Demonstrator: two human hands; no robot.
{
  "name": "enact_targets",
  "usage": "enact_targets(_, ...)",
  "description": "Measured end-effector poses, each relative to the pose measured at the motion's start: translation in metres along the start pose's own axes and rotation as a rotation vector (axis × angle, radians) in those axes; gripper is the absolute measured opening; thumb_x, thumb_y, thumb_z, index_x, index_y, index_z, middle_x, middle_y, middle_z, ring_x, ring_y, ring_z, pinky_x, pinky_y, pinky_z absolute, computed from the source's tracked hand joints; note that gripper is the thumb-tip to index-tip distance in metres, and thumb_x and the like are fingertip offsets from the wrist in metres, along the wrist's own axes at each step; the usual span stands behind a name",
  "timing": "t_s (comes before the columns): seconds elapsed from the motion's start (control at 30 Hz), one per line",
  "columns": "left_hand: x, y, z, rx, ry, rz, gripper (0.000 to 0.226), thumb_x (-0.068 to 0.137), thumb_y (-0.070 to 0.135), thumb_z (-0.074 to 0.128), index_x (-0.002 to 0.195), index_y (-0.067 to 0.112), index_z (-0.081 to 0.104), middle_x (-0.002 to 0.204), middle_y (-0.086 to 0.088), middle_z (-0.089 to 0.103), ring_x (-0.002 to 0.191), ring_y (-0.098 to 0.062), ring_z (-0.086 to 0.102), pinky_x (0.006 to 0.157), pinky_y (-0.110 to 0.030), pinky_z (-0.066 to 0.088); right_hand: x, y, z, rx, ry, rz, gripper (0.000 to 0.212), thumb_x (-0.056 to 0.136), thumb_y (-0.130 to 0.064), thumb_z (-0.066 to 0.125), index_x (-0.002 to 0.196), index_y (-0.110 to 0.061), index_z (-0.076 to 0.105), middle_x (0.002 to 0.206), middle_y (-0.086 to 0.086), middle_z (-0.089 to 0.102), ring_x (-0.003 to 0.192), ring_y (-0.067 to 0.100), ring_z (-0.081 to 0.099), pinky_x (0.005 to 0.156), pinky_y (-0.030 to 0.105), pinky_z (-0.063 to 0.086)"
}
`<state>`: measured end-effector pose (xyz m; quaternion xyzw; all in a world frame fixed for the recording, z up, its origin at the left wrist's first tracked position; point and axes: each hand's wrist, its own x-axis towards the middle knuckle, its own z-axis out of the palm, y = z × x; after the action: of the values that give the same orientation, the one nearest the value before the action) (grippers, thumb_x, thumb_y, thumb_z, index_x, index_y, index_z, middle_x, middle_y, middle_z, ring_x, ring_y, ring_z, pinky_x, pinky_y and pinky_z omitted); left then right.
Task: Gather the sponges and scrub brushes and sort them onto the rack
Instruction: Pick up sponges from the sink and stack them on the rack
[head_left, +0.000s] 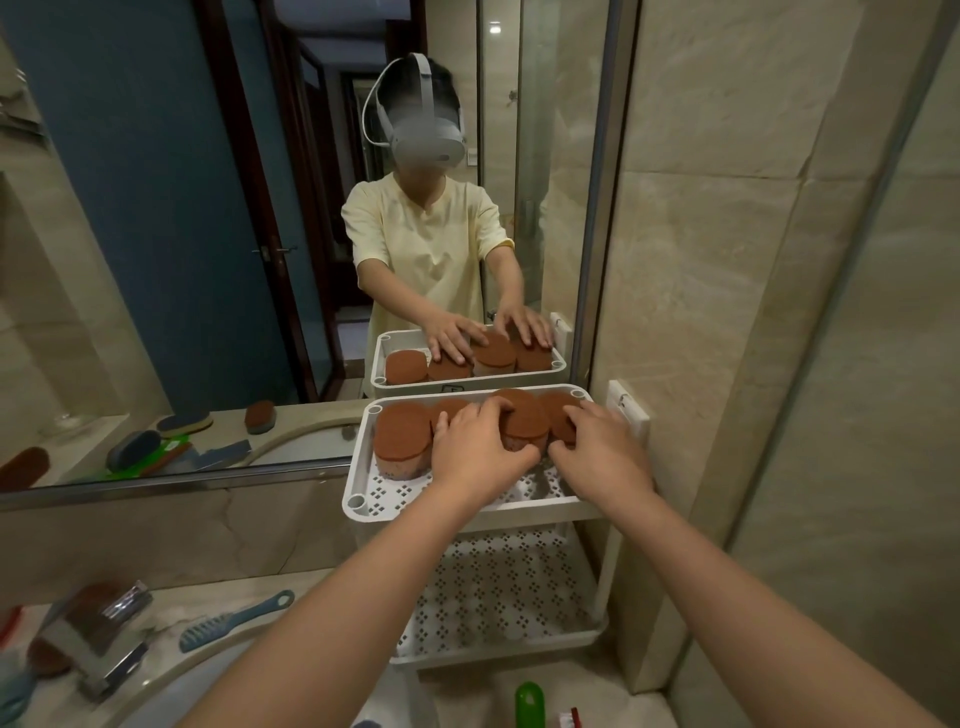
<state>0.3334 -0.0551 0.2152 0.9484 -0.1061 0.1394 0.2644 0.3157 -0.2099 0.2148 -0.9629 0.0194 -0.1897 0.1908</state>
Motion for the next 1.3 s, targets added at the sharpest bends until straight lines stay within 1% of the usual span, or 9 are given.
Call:
enact_targets(0.17, -0.002, 0.003, -0.001, 0.057, -0.011, -0.03, 0.066, 0.072, 0.056, 0.053, 0.131, 0.028, 0.044, 0.128, 0.004, 0.056, 0.124, -0.018, 0.047, 0.116, -0.049, 0.019, 0.001, 0.0, -0.003, 0.019, -0.066, -0.022, 0.047, 0.084, -0.023, 0.051, 0.13, -0.022, 0.058, 0.132, -0.003, 0.058, 0.117, 0.018, 0.054, 0.093, 0.034, 0.049)
enact_targets(0.27, -0.003, 0.004, 0.001, 0.144, -0.023, -0.046, 0.071, 0.073, 0.058, 0.053, 0.136, 0.029, 0.04, 0.131, 0.0, 0.05, 0.129, -0.022, 0.04, 0.116, -0.052, 0.018, 0.003, 0.001, -0.001, -0.003, -0.116, -0.035, 0.049, 0.091, -0.02, 0.048, 0.139, -0.026, 0.051, 0.15, -0.004, 0.043, 0.136, 0.016, 0.041, 0.109, 0.034, 0.037)
enact_targets(0.37, -0.002, 0.002, 0.001, 0.17, -0.026, -0.075, 0.071, 0.074, 0.057, 0.054, 0.137, 0.029, 0.039, 0.132, -0.005, 0.042, 0.131, -0.026, 0.034, 0.116, -0.052, 0.017, 0.004, 0.002, 0.001, -0.003, -0.118, -0.062, 0.048, 0.094, -0.018, 0.046, 0.141, -0.028, 0.048, 0.153, -0.006, 0.038, 0.142, 0.012, 0.032, 0.113, 0.033, 0.029)
enact_targets(0.47, 0.0, 0.002, 0.002, 0.187, -0.012, -0.068, 0.069, 0.075, 0.056, 0.054, 0.135, 0.023, 0.043, 0.139, -0.006, 0.035, 0.136, -0.026, 0.029, 0.117, -0.053, 0.014, 0.004, 0.004, 0.003, 0.008, -0.109, -0.074, 0.048, 0.094, -0.017, 0.045, 0.141, -0.028, 0.049, 0.152, -0.007, 0.039, 0.142, 0.011, 0.031, 0.113, 0.032, 0.028)
enact_targets(0.6, 0.001, 0.0, 0.004, 0.194, -0.07, 0.057, 0.071, 0.082, 0.044, 0.054, 0.147, 0.027, 0.028, 0.16, -0.001, 0.013, 0.148, -0.021, 0.005, 0.119, -0.053, 0.0, 0.005, 0.003, 0.004, 0.024, -0.056, -0.085, 0.041, 0.093, -0.018, 0.049, 0.133, -0.024, 0.056, 0.14, -0.005, 0.051, 0.13, 0.015, 0.043, 0.104, 0.031, 0.037)
enact_targets(0.77, 0.002, -0.002, 0.005, 0.248, -0.148, 0.098, 0.059, 0.089, 0.039, 0.052, 0.145, 0.033, 0.035, 0.158, 0.001, 0.026, 0.147, -0.02, 0.015, 0.119, -0.05, 0.0, 0.003, 0.004, 0.005, 0.053, 0.017, -0.025, 0.034, 0.09, -0.019, 0.056, 0.123, -0.026, 0.062, 0.124, -0.003, 0.052, 0.117, 0.017, 0.044, 0.098, 0.033, 0.042)
enact_targets(1.03, 0.004, -0.001, 0.005, 0.3, -0.191, 0.096, 0.06, 0.091, 0.039, 0.05, 0.148, 0.031, 0.032, 0.159, -0.001, 0.023, 0.148, -0.022, 0.014, 0.119, -0.051, 0.004, 0.002, 0.003, 0.003, 0.079, 0.032, -0.021, 0.028, 0.088, -0.026, 0.057, 0.114, -0.025, 0.067, 0.117, -0.004, 0.055, 0.11, 0.015, 0.05, 0.089, 0.033, 0.048)
enact_targets(1.13, 0.003, 0.001, 0.002, 0.247, -0.128, 0.104, 0.066, 0.083, 0.044, 0.054, 0.145, 0.03, 0.037, 0.156, 0.0, 0.03, 0.147, -0.02, 0.016, 0.119, -0.051, 0.002, -0.001, 0.002, 0.001, 0.108, 0.063, -0.046, 0.027, 0.086, -0.028, 0.055, 0.108, -0.025, 0.069, 0.112, -0.005, 0.057, 0.108, 0.015, 0.05, 0.087, 0.034, 0.048)
enact_targets(1.3, -0.01, 0.007, -0.012, 0.116, -0.044, 0.124, 0.061, 0.078, 0.047, 0.054, 0.135, 0.028, 0.05, 0.14, 0.003, 0.048, 0.135, -0.016, 0.037, 0.12, -0.048, 0.008, -0.013, -0.001, -0.005, 0.254, 0.2, -0.122, 0.025, 0.086, -0.018, 0.053, 0.106, -0.022, 0.067, 0.111, -0.008, 0.06, 0.109, 0.012, 0.05, 0.091, 0.031, 0.045)
